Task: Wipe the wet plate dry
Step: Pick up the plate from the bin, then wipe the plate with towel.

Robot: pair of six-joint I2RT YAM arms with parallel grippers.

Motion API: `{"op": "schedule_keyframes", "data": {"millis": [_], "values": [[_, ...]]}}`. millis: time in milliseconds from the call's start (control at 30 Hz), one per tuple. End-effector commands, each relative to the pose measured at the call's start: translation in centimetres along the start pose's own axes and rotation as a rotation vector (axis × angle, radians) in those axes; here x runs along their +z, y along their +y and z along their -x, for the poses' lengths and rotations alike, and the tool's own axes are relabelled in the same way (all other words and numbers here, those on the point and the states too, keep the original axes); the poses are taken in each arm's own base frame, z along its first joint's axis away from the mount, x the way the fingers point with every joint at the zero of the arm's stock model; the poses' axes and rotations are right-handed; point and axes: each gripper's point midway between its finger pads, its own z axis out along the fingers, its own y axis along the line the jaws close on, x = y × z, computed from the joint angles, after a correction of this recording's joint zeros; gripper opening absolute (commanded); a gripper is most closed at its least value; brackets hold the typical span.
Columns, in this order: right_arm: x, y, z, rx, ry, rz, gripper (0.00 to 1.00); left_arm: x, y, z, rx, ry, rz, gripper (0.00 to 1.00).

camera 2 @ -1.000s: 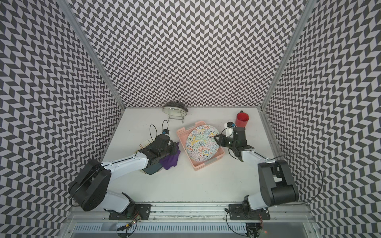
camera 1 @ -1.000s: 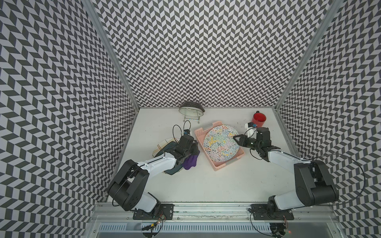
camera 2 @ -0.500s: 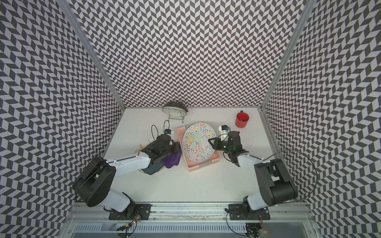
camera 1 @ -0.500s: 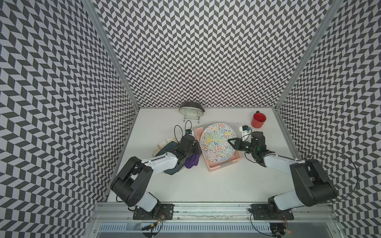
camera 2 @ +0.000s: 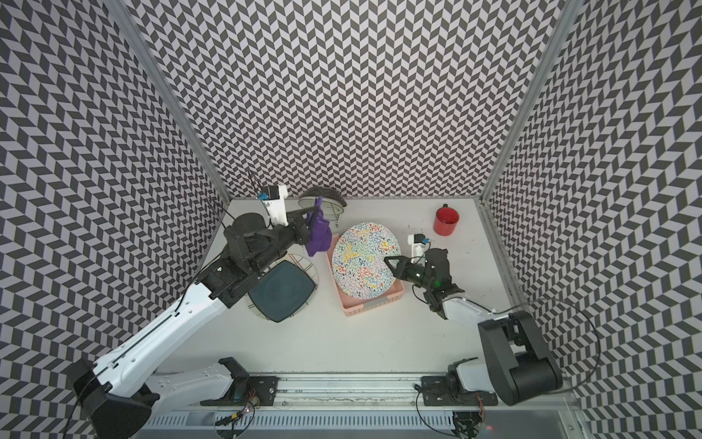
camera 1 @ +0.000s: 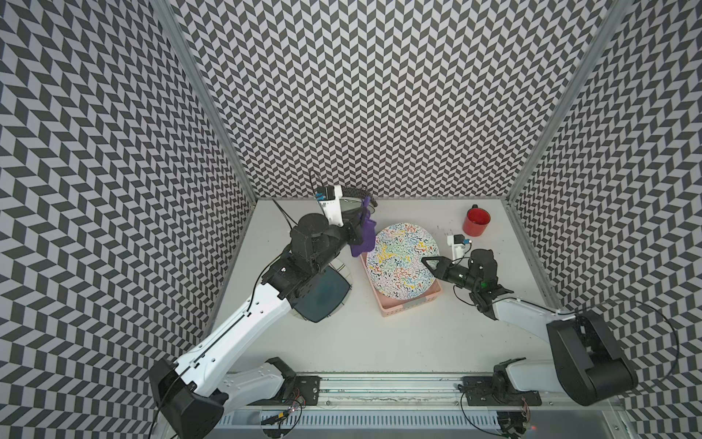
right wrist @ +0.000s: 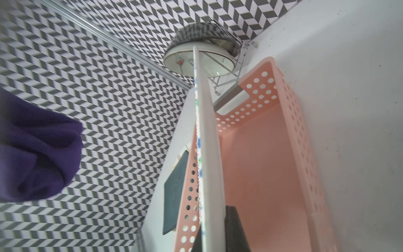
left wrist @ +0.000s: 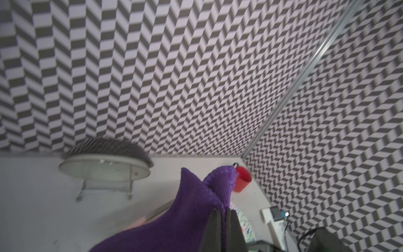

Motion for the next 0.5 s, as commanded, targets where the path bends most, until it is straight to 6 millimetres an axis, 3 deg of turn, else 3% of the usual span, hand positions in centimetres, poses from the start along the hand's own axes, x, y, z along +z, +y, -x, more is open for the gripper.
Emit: {"op": "schedule_keyframes", "data": {"millis": [0, 33, 200, 367, 467], "values": [[-2.1, 5.8, 2.0, 0.026, -0.099, 0.208, 0.00, 3.2, -0.8, -3.2, 0.146, 0.134, 0.049, 0.00], [-2.6, 6.4, 1.9, 0.046, -0.104, 0.234, 0.00, 4.0, -1.4, -3.1, 0.158, 0.134, 0.047, 0.00], [-5.0, 8.5, 1.1, 0.202, -0.113, 0.348, 0.00, 7.4, -2.6, -6.5, 0.197, 0.220, 0.037, 0.00], [-6.7, 10.7, 2.0, 0.269, -0.142, 0.421, 0.00, 8.5, -3.4, -12.2, 0.301, 0.382, 0.025, 0.00], [-7.1, 11.3, 2.5, 0.283, -0.153, 0.426, 0.00, 8.7, -2.5, -13.6, 0.325, 0.416, 0.078, 0.24]]}}
